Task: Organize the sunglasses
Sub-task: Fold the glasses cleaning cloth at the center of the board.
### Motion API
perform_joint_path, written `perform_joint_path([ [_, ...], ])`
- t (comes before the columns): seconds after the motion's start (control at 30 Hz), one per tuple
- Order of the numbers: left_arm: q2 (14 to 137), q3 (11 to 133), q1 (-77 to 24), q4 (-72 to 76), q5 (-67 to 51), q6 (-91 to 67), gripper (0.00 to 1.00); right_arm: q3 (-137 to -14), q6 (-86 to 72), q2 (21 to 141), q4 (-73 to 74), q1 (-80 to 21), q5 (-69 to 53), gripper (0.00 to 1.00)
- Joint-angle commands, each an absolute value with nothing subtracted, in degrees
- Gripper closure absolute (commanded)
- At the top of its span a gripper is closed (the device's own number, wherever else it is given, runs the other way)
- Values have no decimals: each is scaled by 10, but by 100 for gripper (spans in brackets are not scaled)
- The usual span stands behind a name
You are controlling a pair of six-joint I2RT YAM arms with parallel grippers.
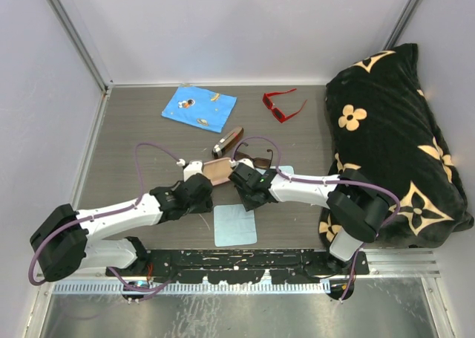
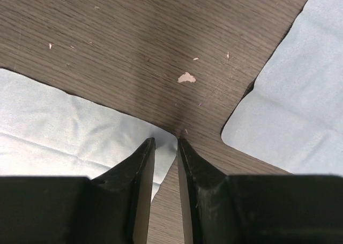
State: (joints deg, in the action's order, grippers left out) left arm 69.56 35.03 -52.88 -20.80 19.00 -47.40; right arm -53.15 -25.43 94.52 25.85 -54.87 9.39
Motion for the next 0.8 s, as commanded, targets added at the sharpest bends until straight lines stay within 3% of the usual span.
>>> perform_joint_path([
  [0.0,670,343,-531,-190,212,-485,48,-512,-267,971,280,-557,57,72],
  [0.23,671,338,-531,-173,196,-480,39,-495,-273,975,264,-552,44,81],
  [0.43,705,346,-531,-137,159,-464,39,-474,-260,942,221,-547,45,99],
  [0.77,787,390,-531,-124,137,-449,46,-461,-241,874,167,-526,24,99],
])
